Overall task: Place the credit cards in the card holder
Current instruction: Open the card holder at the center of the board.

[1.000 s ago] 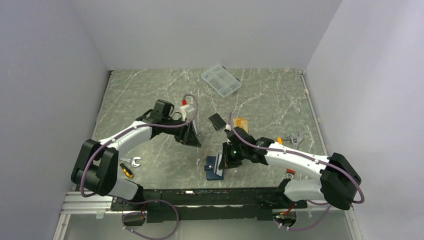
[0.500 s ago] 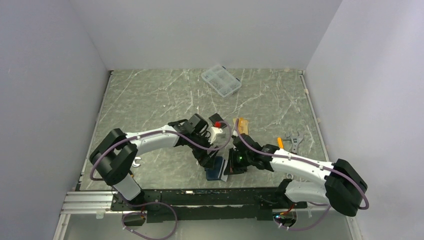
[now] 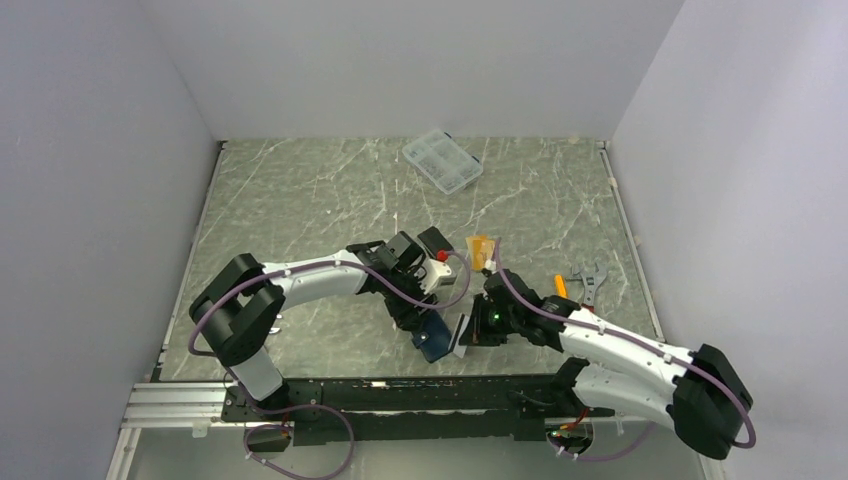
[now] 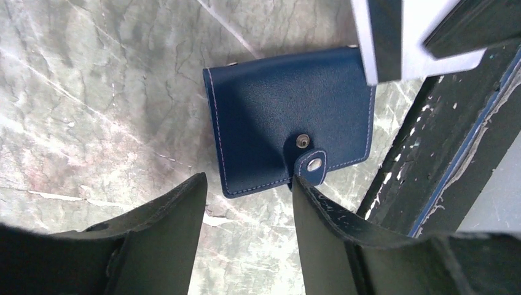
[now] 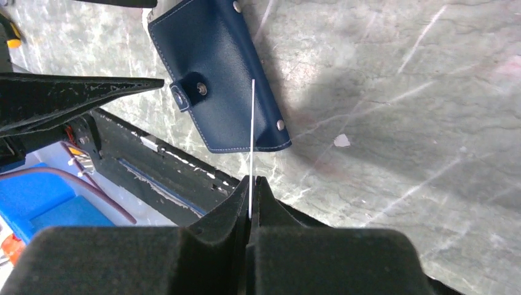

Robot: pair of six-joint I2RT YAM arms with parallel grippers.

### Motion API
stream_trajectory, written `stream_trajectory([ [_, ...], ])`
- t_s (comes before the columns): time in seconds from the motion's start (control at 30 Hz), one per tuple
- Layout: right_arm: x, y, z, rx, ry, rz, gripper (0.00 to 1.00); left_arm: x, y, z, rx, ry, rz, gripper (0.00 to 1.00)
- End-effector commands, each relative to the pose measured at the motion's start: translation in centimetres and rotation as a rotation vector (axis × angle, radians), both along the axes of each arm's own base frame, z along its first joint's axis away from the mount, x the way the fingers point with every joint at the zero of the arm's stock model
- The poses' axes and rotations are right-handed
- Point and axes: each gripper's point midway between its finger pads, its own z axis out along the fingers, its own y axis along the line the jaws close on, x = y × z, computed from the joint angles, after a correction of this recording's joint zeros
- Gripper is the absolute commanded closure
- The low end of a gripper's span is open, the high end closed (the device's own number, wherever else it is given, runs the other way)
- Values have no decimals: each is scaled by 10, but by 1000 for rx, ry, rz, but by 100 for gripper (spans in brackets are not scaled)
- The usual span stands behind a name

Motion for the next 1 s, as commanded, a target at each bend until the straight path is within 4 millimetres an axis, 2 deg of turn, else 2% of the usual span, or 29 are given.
stream_trajectory([
  [0.0,2,-7,18,11,-54,-14,100,-12,9,-4,18,22,-41,42],
  [0.1,-15,1,20,78,-23,33,100,-22,9,0,-16,57,-59,43],
  [0.27,-44,6,3,89,54,62,100,-35,10,2,-42,103,-85,44],
  [0.37,-53,1,-9,68,98,59,100,-41,11,1,-49,123,-91,45],
  [0.47,-54,-4,-15,46,104,40,100,-46,9,5,-79,142,-110,45],
  [0.57,-44,-6,-18,19,75,13,100,-55,6,7,-105,183,-134,45],
  [0.73,-12,-1,-16,20,44,-9,100,-64,-1,6,-141,232,-175,45],
  [0.83,9,0,-9,7,15,-22,100,-65,-6,4,-147,240,-183,45],
  [0.97,36,2,5,8,-37,-23,100,-71,-11,13,-172,245,-207,43],
])
